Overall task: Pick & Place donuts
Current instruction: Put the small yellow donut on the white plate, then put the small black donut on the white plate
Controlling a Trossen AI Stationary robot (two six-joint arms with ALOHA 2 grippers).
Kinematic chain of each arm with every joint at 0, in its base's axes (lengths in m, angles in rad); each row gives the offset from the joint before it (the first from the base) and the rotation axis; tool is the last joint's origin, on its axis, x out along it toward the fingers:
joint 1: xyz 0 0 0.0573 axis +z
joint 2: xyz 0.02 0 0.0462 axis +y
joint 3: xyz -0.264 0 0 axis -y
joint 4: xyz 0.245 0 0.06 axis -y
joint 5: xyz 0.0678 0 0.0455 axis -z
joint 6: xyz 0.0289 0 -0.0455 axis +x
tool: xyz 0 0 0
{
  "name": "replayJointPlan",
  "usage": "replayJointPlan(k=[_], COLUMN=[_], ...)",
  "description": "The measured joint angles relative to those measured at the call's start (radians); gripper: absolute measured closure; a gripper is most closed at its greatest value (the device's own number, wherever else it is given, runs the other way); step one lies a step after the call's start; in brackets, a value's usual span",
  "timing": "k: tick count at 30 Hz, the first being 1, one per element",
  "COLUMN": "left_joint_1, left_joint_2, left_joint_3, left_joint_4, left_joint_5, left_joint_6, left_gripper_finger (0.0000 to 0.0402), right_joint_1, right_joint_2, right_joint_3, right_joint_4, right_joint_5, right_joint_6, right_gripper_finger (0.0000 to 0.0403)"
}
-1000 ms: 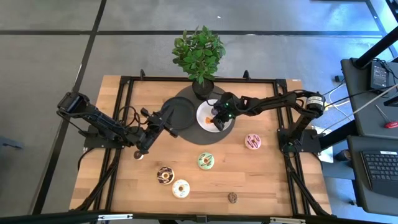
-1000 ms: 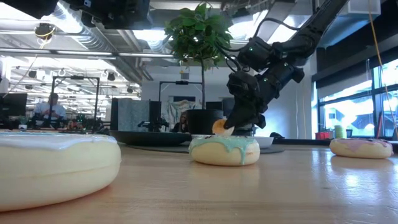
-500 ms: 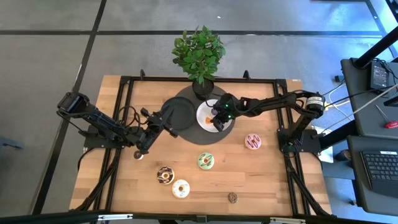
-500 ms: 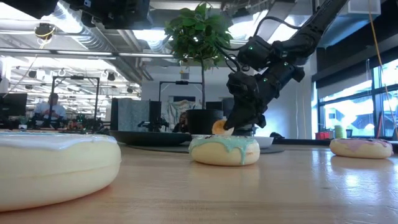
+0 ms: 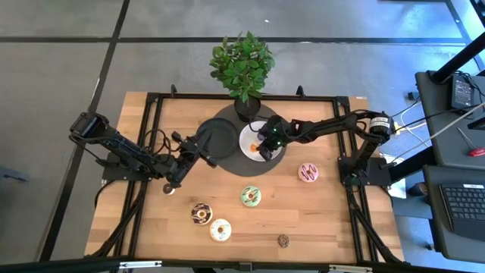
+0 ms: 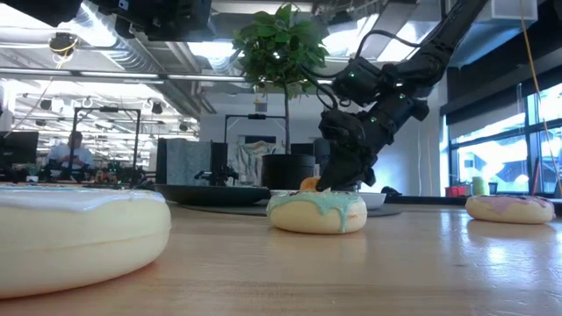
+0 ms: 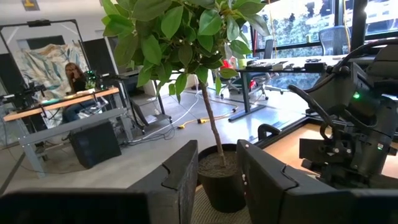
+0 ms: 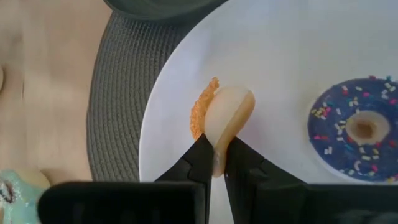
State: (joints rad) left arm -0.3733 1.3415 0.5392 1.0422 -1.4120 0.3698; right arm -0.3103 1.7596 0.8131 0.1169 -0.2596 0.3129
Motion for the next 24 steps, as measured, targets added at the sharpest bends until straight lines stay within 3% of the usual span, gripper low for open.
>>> replayJointPlan(k=[6, 17, 24], left_joint_1=[0.0, 0.0, 0.0], left_joint_2=[0.0, 0.0, 0.0], left_joint_3=[0.0, 0.0, 0.0], left_joint_4=[0.0, -0.017, -0.022], left_joint_5=[0.0, 0.0, 0.0], left_joint_6=[0.0, 0.0, 0.0], left_gripper_finger=[0.0297, 0.0295, 0.0295], right_joint_1=[-0.001, -0.001, -0.002], right_joint_2=[-0.002, -0.007, -0.008], right_joint_3=[0.0, 0.0, 0.018], right_joint_4=[-0.001, -0.003, -0.02], right_joint_5=[0.004, 0.015, 0.045], right_joint_6=[-0.027, -0.022, -0.027], right_gripper_finger=[0.0356, 0.0269, 0.0256])
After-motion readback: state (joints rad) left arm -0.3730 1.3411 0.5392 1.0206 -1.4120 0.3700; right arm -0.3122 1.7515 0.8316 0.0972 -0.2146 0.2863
